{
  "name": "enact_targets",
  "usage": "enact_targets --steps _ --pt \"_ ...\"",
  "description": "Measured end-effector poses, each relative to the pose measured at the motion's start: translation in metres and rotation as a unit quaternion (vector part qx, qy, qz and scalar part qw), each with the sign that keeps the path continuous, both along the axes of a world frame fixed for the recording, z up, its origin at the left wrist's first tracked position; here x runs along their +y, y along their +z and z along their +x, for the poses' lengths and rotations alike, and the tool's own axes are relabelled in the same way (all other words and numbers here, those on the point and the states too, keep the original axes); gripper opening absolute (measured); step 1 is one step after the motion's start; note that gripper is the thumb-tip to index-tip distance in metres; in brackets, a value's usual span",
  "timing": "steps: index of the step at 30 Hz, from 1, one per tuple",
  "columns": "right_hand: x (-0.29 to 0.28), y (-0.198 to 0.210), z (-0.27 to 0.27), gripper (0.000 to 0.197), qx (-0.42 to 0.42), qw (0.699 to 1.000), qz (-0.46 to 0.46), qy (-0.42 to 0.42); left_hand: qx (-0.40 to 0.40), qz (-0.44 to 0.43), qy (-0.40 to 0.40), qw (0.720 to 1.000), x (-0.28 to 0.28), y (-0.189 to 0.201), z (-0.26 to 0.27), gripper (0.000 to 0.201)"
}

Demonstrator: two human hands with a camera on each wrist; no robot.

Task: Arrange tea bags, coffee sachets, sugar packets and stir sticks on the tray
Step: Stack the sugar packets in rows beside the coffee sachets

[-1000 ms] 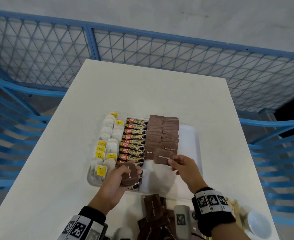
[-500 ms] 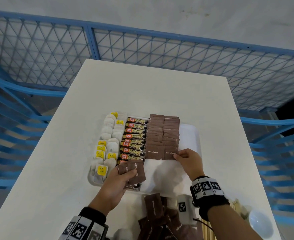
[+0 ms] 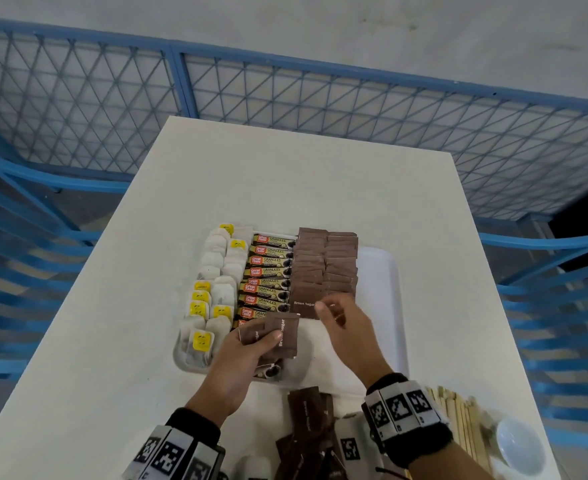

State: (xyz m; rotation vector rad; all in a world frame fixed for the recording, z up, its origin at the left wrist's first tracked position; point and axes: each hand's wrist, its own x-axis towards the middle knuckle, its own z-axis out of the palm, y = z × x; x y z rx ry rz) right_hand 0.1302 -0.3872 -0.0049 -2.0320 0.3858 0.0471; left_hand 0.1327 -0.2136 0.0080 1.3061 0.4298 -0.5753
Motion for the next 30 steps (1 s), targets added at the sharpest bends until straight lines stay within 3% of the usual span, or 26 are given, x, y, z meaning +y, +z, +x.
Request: enact_targets --steps 4,7,11,14,20,23,27,30 --pt "0.012 0.019 -0.005 0.028 -0.015 0.991 0.015 0.135 -0.013 0.017 -0.016 1.0 -0.001 0.001 0.001 0.017" --pt "0.011 0.016 -0.005 0.021 0.001 0.99 0.005 0.138 -0.01 0.015 -0.015 1.0 -0.005 0.001 0.002 0.014" --pt "0.002 0.008 -0.007 0.015 0.066 0.99 0.076 0.095 0.038 -0.001 0.013 0.999 -0.007 -0.003 0.006 0.016" --pt "-0.014 0.003 -0.008 0.006 0.101 0.981 0.163 0.01 0.065 -0.031 0.026 0.997 -0.005 -0.006 0.008 0.022" --pt "-0.043 -0.018 0.001 0.008 0.098 0.943 0.277 -0.154 0.044 -0.005 -0.003 0.999 -0.005 -0.005 0.008 0.021" --pt "-0.047 -0.025 0.006 0.012 0.106 0.95 0.237 -0.172 0.019 0.026 -0.028 0.999 -0.006 -0.006 0.007 0.019" --pt "-0.047 -0.036 0.009 0.009 0.118 0.975 0.075 -0.17 -0.002 0.029 -0.04 0.999 -0.007 -0.009 0.009 0.023" --pt "-0.041 -0.036 0.009 0.02 0.107 0.98 0.002 -0.169 -0.016 0.029 -0.051 0.998 -0.009 -0.007 0.01 0.025"
